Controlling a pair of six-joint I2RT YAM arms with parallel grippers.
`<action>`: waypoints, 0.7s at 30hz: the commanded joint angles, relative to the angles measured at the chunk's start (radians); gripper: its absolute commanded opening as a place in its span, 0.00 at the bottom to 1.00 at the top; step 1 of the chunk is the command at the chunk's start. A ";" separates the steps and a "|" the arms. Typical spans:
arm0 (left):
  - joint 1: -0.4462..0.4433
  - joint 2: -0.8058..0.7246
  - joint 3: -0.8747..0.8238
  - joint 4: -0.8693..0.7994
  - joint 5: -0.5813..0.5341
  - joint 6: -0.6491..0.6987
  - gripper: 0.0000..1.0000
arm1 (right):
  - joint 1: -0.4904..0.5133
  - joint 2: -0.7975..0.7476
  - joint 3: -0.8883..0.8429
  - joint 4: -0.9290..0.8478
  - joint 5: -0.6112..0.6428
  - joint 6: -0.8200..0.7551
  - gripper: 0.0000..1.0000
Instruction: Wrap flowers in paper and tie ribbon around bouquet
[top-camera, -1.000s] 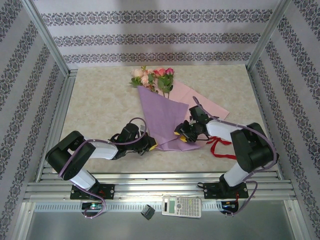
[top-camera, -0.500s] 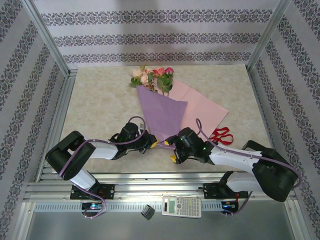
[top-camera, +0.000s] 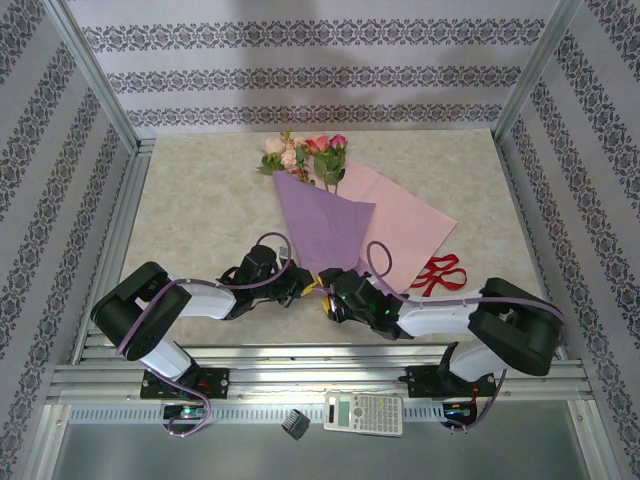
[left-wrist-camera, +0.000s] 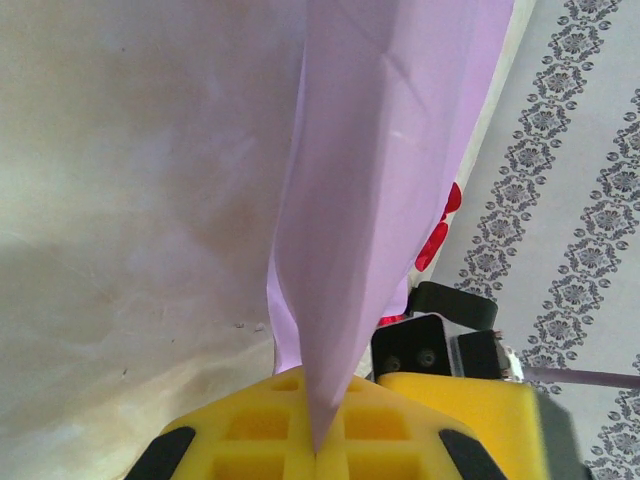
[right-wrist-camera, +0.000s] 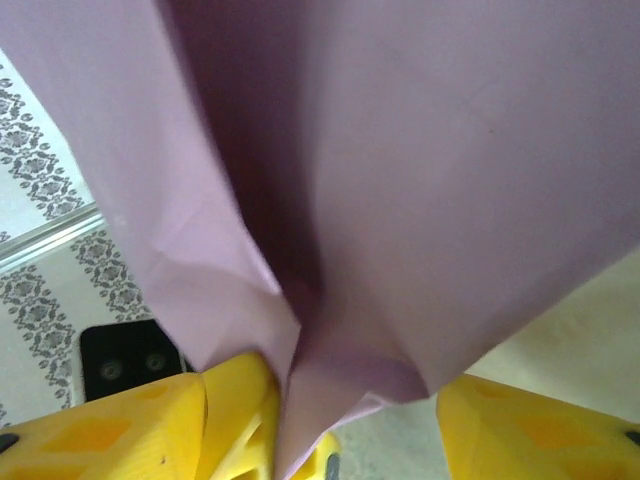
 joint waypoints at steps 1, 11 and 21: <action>-0.009 -0.032 -0.013 0.051 0.004 -0.011 0.00 | 0.022 0.054 -0.011 0.125 0.114 0.309 0.54; -0.004 -0.043 -0.037 0.083 0.010 -0.040 0.00 | 0.056 0.091 -0.015 0.123 0.204 0.363 0.15; 0.018 -0.041 -0.041 0.099 0.033 -0.046 0.00 | 0.064 0.107 -0.020 0.130 0.226 0.382 0.00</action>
